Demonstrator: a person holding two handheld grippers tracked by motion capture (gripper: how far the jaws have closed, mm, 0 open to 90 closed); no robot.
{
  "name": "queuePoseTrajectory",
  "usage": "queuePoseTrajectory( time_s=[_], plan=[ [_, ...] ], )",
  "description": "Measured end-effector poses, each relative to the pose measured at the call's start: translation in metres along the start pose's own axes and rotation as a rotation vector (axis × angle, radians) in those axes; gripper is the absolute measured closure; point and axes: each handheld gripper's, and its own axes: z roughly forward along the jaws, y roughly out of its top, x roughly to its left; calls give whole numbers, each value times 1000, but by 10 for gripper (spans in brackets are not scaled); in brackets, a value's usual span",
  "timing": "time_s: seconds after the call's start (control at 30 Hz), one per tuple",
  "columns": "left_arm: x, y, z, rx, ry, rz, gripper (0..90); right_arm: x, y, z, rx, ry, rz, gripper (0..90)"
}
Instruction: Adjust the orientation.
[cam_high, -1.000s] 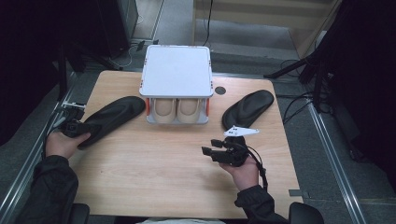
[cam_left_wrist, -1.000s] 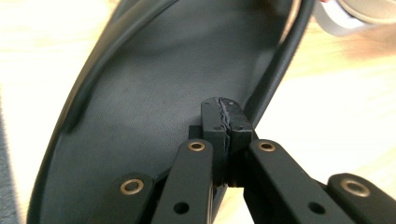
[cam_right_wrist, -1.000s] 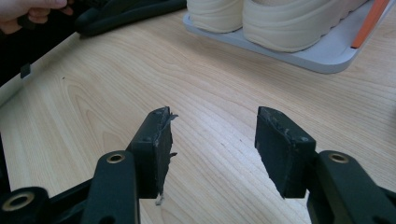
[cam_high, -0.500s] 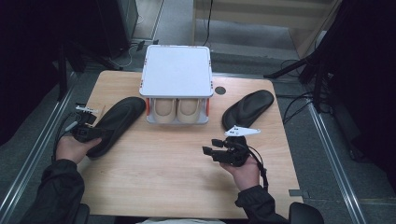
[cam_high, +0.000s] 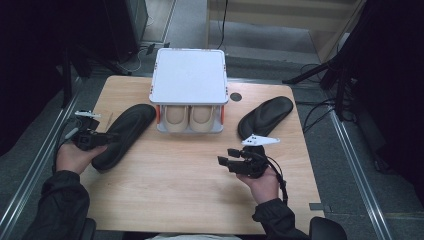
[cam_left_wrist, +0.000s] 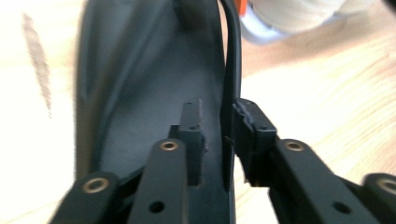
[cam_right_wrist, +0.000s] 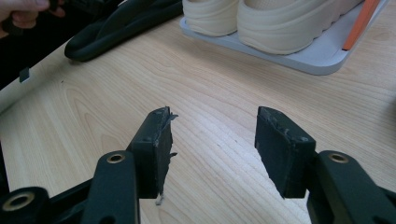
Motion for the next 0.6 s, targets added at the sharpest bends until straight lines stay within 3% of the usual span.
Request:
queuePoseTrajectory(
  time_s=[0.23,0.6],
  plan=[
    [12,7,-8,-19,33,-28,593,2,-1,1,5,3,-4,468],
    [26,22,-9,-39,71,-5,499,0,-7,-6,-3,-17,16,468]
  ],
)
